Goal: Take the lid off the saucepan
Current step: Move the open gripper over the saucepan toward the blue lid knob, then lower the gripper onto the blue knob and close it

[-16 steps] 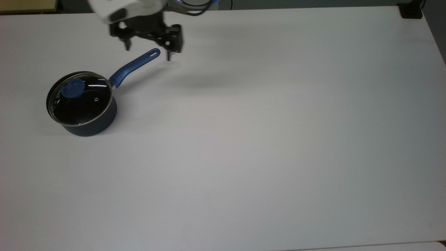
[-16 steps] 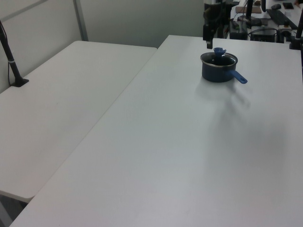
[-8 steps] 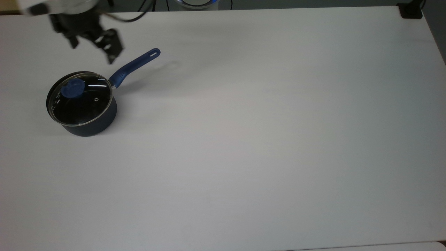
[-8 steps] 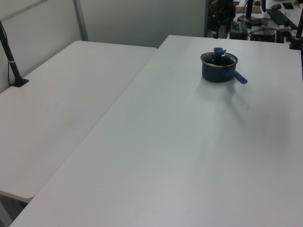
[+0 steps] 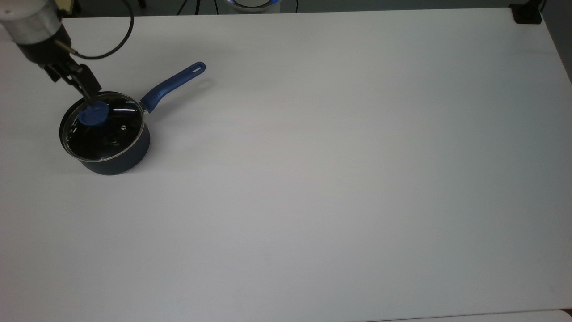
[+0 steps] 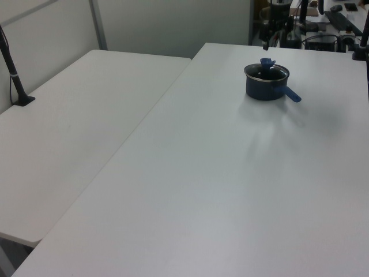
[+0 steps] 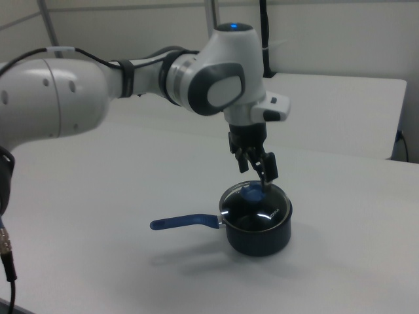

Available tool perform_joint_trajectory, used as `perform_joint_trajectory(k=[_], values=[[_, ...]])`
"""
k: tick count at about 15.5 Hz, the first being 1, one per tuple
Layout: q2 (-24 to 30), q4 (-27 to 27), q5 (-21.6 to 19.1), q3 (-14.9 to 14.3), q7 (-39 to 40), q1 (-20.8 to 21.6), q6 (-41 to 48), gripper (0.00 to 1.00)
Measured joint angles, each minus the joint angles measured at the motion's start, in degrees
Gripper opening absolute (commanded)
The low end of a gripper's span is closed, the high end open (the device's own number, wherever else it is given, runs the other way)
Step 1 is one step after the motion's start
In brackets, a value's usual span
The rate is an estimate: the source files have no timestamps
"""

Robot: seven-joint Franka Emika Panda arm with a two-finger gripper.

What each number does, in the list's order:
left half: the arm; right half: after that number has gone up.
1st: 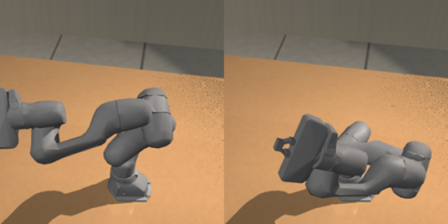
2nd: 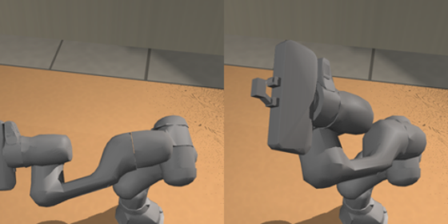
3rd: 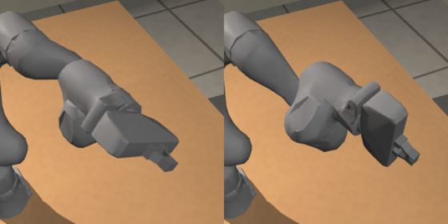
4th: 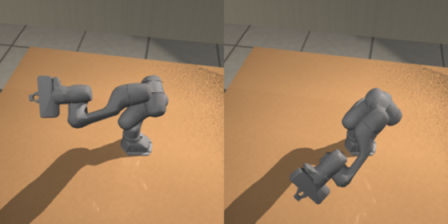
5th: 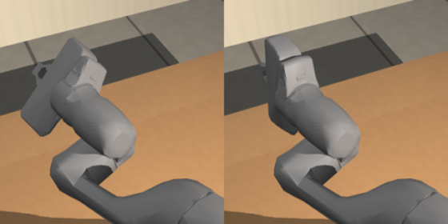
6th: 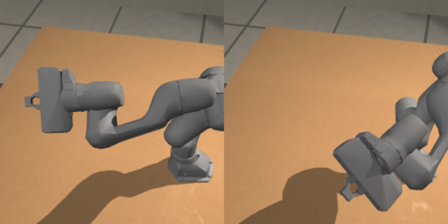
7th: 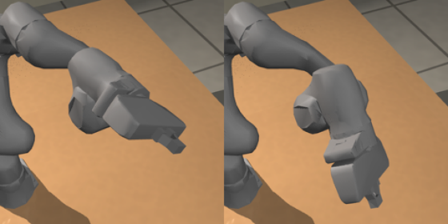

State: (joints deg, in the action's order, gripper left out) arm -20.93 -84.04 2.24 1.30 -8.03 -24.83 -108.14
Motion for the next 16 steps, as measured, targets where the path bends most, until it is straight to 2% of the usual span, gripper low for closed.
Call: perform_joint_trajectory(k=[10, 14, 16], values=[[-4.28, -0.35, -0.59, 1.53, 0.31, 0.25, -2.62, 1.00], [-4.93, -0.64, -0.59, 1.52, 0.31, 0.23, -3.61, 0.77], [-5.08, -0.87, -0.59, 1.52, 0.31, 0.23, -4.63, 0.56]])
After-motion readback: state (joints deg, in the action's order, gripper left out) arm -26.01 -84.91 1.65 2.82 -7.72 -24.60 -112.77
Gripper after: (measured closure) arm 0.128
